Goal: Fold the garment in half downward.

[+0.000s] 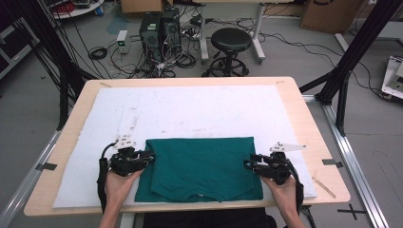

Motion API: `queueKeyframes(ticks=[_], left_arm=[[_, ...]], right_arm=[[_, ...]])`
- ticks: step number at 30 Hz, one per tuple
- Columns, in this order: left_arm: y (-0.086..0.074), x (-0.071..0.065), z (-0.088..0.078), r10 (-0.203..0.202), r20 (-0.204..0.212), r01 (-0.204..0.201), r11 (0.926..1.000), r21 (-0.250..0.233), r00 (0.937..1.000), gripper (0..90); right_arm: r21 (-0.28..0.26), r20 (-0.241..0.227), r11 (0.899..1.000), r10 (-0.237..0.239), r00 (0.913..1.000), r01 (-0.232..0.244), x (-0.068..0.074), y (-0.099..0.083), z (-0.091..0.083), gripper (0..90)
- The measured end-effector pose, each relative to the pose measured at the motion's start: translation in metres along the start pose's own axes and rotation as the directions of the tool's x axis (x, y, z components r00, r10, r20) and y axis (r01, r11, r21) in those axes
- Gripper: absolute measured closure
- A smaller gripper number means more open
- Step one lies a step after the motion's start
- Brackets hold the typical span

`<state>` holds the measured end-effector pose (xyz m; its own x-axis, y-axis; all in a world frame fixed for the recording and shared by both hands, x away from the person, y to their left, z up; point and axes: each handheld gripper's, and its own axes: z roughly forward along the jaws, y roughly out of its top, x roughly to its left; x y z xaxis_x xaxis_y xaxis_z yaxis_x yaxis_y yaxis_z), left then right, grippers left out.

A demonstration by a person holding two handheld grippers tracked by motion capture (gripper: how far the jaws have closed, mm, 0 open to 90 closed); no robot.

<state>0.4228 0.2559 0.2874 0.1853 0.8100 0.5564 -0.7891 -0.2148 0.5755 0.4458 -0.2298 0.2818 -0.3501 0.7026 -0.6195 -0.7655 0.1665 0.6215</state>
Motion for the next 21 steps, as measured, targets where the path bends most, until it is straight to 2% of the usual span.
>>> queueKeyframes(ticks=[6,9,11,14,16,18,21], left_arm=[[0.004,0.006,-0.007,0.003,-0.018,-0.004,0.9987,-0.052,0.9998,50.6],[0.008,0.011,-0.010,0.001,-0.039,-0.004,0.9979,-0.065,0.9992,50.1],[0.013,0.016,-0.010,-0.007,-0.068,0.003,0.9979,-0.065,0.9977,50.2],[0.022,0.027,-0.005,-0.035,-0.069,0.030,0.9971,-0.070,0.9970,50.2],[0.028,0.033,0.003,-0.049,-0.065,0.046,0.9978,-0.049,0.9967,50.4],[0.033,0.037,0.012,-0.046,-0.089,0.044,0.9988,-0.023,0.9950,50.4],[0.038,0.042,0.025,-0.049,-0.092,0.051,0.9985,0.018,0.9946,50.5]], right_arm=[[-0.010,0.030,1.000,-0.001,0.9995,0.001,-0.003,0.002,0.000,40.9],[-0.009,0.040,1.000,0.010,0.9992,-0.010,-0.007,0.005,-0.001,40.0],[-0.005,0.046,1.000,0.016,0.9988,-0.015,-0.010,0.007,0.000,39.2],[0.000,0.064,1.000,0.019,0.9978,-0.019,-0.015,0.011,0.003,39.0],[0.007,0.083,1.000,0.013,0.9964,-0.014,-0.017,0.015,0.005,38.8],[0.011,0.106,1.000,0.010,0.9943,-0.011,-0.020,0.018,0.008,38.2],[0.007,0.123,1.000,0.027,0.9921,-0.028,-0.026,0.024,0.010,37.5]])
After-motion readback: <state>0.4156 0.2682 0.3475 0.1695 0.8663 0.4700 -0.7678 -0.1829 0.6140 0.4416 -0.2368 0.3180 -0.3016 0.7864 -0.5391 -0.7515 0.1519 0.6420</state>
